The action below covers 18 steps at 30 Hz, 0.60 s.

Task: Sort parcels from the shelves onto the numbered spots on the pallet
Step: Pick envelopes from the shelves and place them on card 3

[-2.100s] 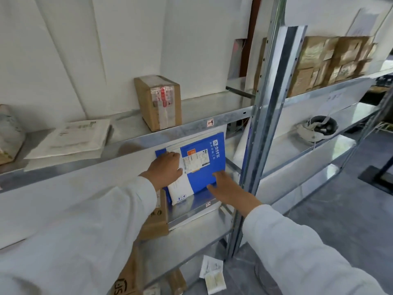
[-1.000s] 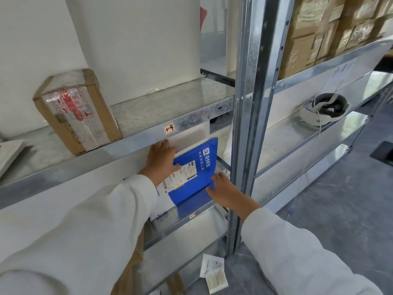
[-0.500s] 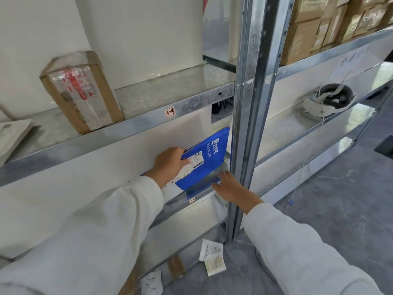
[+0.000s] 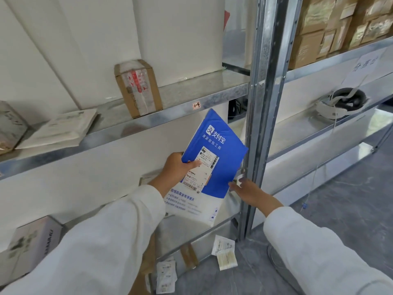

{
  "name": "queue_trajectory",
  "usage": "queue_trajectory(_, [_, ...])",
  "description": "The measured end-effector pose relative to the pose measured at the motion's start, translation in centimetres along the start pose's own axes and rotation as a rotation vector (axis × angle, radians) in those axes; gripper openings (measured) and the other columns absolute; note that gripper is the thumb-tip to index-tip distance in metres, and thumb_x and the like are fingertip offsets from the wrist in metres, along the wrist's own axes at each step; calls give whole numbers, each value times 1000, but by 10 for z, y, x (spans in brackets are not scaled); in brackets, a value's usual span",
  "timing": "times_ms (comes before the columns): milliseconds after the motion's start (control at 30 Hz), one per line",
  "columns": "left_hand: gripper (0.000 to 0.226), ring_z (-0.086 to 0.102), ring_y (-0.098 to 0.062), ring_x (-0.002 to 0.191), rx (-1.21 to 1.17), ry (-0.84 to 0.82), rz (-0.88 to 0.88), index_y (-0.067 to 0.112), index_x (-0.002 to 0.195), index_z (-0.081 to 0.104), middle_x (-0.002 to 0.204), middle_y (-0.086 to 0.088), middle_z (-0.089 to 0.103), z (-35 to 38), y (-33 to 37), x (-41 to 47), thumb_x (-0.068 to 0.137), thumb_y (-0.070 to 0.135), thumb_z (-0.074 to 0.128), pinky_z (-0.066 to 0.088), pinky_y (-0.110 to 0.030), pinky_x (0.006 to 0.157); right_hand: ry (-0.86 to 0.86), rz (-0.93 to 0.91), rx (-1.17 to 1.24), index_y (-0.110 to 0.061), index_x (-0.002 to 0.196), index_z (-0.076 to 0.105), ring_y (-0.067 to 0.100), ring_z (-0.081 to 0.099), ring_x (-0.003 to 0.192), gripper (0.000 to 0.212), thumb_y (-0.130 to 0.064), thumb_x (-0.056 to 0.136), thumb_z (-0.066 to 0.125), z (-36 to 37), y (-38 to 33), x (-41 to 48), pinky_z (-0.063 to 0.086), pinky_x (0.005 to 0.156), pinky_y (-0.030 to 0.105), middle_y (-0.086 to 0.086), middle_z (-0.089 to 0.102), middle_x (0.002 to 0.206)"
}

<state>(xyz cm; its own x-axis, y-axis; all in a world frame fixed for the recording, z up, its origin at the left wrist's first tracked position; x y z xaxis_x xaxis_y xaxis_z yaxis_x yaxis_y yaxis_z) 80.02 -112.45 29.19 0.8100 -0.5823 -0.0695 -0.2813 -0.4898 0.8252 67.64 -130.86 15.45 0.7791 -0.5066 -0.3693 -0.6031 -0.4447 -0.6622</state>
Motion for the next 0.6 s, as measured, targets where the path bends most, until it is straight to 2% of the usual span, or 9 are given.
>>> queue_trajectory(100, [18,72,-14,72,-165,-22,-63,19,95,66,95,-3,74,-3,-17,-43,83,30,73,55,-24,54,-77,-75,179,-18,144,36,19,53,123,68,-60,92,44,17,2,-28,45,100,32,-1,48,144])
queue_trajectory(167, [18,73,-12,67,-266,-22,-104,21,93,67,92,-2,75,-4,-28,-76,81,31,75,54,-23,52,-149,-121,405,-24,140,38,9,58,110,62,-53,89,58,28,-5,-59,53,77,19,-9,53,136])
queue_trajectory(200, [20,72,-11,65,-306,-13,-135,21,94,67,89,-1,76,-7,-34,-93,80,32,76,54,-23,50,-167,-128,473,-24,138,38,8,60,108,66,-49,84,66,35,-6,-72,53,69,15,-9,55,134])
queue_trajectory(233, [24,72,-11,64,-342,-7,-180,20,95,67,86,0,76,-9,-43,-110,78,34,77,55,-23,50,-164,-134,505,-23,137,39,10,62,108,72,-46,79,74,41,-4,-82,55,66,16,-6,57,133])
queue_trajectory(333, [40,74,-18,75,-446,1,-272,20,105,65,86,1,76,-15,-75,-159,73,37,81,60,-36,64,-178,-115,495,-16,134,43,16,64,107,77,-41,73,81,67,0,-114,58,76,24,-1,60,129])
queue_trajectory(400, [40,74,-20,76,-519,44,-294,18,106,66,86,0,77,-23,-97,-197,73,35,81,58,-34,61,-251,-75,458,-15,132,47,15,65,107,77,-48,71,80,93,0,-139,56,85,29,-4,62,126])
queue_trajectory(467, [34,74,-20,73,-576,121,-348,16,101,67,83,-1,77,-33,-119,-236,74,32,81,57,-33,59,-350,-77,468,-16,128,52,14,67,102,66,-44,74,78,117,-11,-167,57,82,29,-5,67,119])
queue_trajectory(533, [31,74,-22,75,-613,210,-378,17,100,67,86,-2,76,-47,-147,-276,75,30,80,59,-37,64,-435,-87,453,-18,124,54,12,69,98,55,-38,78,76,143,-26,-193,58,73,25,-6,69,115])
queue_trajectory(600, [31,74,-23,78,-643,278,-391,16,102,67,90,-4,76,-60,-171,-311,76,28,79,60,-42,71,-521,-97,393,-19,122,56,12,70,98,54,-38,77,77,170,-41,-214,57,74,26,-7,70,114])
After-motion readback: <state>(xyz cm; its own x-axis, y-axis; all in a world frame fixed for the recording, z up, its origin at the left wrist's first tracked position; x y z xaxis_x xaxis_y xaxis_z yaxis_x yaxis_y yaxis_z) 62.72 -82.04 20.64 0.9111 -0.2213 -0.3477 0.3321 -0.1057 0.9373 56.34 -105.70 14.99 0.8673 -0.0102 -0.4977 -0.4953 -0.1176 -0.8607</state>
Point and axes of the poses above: each hand's wrist, its own x-axis towards the middle knuckle, its own z-axis out of the palm, y = z × x, the point moved 7 cm from there along x, towards the middle knuckle
